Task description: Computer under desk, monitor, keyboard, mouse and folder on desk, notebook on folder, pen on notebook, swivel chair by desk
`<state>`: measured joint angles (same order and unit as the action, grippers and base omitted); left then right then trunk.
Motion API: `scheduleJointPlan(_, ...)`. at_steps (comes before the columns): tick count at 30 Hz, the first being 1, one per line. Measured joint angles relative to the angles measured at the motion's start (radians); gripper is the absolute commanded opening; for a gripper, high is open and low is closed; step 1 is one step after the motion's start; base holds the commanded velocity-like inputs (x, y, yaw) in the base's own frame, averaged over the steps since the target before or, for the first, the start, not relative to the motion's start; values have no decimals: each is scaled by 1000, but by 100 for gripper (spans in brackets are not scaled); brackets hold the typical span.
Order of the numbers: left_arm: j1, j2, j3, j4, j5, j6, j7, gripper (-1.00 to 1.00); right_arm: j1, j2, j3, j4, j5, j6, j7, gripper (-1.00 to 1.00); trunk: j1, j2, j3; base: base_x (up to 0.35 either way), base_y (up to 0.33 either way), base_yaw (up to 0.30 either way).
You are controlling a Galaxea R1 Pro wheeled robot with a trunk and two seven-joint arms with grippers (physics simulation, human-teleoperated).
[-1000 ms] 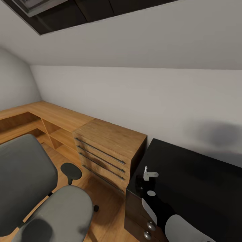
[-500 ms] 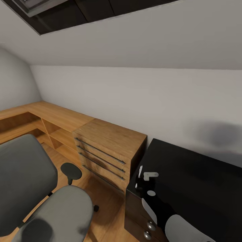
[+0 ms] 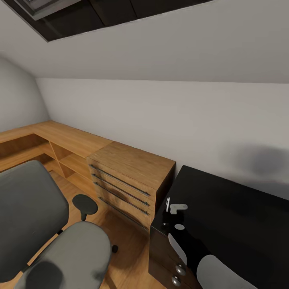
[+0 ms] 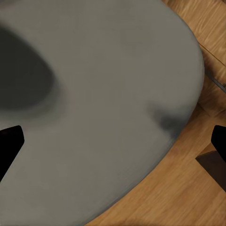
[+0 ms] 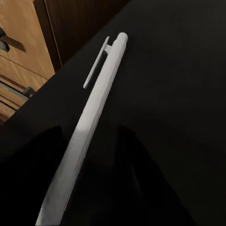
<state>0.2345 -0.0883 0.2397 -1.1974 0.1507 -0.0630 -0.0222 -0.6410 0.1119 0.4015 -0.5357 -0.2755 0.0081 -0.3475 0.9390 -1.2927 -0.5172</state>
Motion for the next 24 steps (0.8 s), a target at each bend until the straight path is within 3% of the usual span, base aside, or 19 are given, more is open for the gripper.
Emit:
scheduleJointPlan(10,0,0,0,-1,0,0,0,100,1,-2,-2,-8,-4,14,1,-100,0,0,0,0,0,0)
scheduleJointPlan(24,0,0,0,0,0,0,0,100,8,-5,-4,-55,1,98,-1,-100,0,0,0,0,0,0)
